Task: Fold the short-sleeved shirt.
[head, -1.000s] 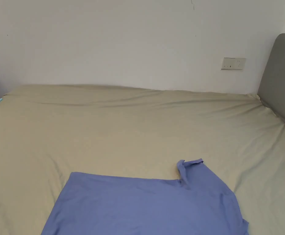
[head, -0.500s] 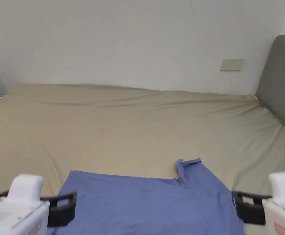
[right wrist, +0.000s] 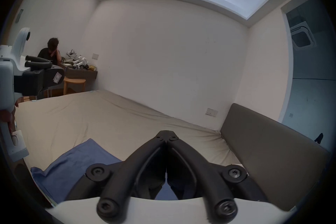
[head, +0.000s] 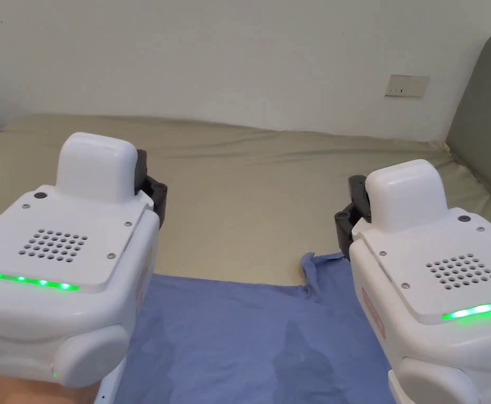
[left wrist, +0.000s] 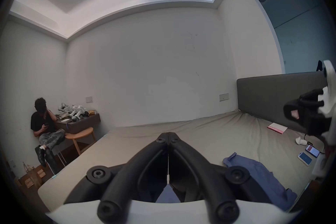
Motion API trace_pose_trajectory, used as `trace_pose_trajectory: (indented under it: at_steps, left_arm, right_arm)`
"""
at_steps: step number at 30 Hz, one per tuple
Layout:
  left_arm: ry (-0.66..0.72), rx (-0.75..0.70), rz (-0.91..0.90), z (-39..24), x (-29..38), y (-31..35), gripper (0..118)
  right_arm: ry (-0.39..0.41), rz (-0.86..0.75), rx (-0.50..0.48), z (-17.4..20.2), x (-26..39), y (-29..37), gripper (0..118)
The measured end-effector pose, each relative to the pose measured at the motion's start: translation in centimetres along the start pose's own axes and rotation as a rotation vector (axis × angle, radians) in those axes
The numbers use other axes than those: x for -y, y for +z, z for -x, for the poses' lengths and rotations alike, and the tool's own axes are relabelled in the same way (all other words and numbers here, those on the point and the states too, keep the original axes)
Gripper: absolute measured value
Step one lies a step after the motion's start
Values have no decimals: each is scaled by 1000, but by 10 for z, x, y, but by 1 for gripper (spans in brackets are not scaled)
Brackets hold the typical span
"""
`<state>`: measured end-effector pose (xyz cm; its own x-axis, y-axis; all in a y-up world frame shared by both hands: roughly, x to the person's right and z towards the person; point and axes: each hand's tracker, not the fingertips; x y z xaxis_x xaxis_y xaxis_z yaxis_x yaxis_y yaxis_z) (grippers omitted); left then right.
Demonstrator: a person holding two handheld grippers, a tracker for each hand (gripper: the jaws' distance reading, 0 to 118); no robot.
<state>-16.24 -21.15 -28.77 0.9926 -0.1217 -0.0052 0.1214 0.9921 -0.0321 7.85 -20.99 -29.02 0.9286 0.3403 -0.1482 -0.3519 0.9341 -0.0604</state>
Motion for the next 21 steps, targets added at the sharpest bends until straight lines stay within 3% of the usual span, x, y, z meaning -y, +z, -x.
trace_pose_trajectory:
  at_steps: [7,11,15,16,19,21]
  left_arm:
    - [-26,14,88,4,37,-40,0]
    - [-13,88,326,30,112,-94,0]
    - [98,28,606,73,206,-159,0]
    - [105,-22,651,82,230,-178,5]
    - [36,-90,733,103,273,-235,41]
    - [70,-71,759,111,290,-269,92]
  right_arm:
    - [-31,95,-28,2,36,-46,2]
    - [-40,190,-39,-1,69,-76,2]
    - [-74,297,-34,-15,106,-100,2]
    - [-66,330,-23,-21,117,-107,2]
    - [-64,391,30,-40,142,-124,2]
    - [-87,428,54,-54,155,-130,2]
